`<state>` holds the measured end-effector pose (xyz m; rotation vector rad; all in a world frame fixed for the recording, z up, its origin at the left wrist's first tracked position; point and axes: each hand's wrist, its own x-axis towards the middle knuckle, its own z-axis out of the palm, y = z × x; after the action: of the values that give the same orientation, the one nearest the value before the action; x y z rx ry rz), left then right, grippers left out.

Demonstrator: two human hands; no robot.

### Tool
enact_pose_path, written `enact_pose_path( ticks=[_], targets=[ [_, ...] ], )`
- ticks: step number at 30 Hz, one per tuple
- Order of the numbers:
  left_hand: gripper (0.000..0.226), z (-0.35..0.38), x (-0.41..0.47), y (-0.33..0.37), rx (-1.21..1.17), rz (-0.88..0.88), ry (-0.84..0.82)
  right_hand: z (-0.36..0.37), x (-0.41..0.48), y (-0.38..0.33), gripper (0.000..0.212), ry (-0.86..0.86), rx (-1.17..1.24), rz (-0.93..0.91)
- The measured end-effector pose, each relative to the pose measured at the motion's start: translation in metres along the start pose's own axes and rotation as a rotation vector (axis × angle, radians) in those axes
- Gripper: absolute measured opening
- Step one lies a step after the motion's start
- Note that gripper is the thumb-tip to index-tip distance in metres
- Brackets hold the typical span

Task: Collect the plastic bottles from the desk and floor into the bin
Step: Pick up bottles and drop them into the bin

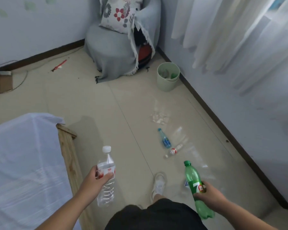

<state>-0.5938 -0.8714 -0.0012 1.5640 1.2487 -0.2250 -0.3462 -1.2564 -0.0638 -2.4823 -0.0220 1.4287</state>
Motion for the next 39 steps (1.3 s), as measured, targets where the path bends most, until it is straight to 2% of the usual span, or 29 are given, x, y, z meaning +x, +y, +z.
enact_pose_path(
  ticks=[6,10,17,21,28,34,39],
  targets=[
    [0.045,-0.023,0.021,0.015,0.054,-0.087,0.043,-0.083,0.053,-0.128,0.069,0.045,-0.058,-0.156],
    [0.05,-0.038,0.048,0.02,0.047,-0.153,0.011,-0.125,0.089,-0.213,0.072,0.097,-0.038,-0.247],
    [0.059,-0.083,0.152,0.059,-0.014,-0.211,-0.036,-0.17,0.149,-0.332,0.071,0.137,-0.024,-0.259],
    [0.064,-0.115,0.229,0.117,0.004,-0.14,-0.025,-0.177,0.176,-0.37,0.066,0.158,-0.002,-0.189],
    [0.052,-0.163,0.36,0.274,0.138,0.037,-0.029,-0.193,0.187,-0.405,0.07,0.143,0.015,-0.119],
    [0.05,-0.165,0.456,0.397,0.135,0.135,-0.025,-0.221,0.241,-0.425,0.065,0.112,0.134,-0.008],
    [0.044,-0.161,0.506,0.471,0.16,0.122,-0.02,-0.264,0.304,-0.464,0.068,0.078,0.173,0.008]
  ],
)
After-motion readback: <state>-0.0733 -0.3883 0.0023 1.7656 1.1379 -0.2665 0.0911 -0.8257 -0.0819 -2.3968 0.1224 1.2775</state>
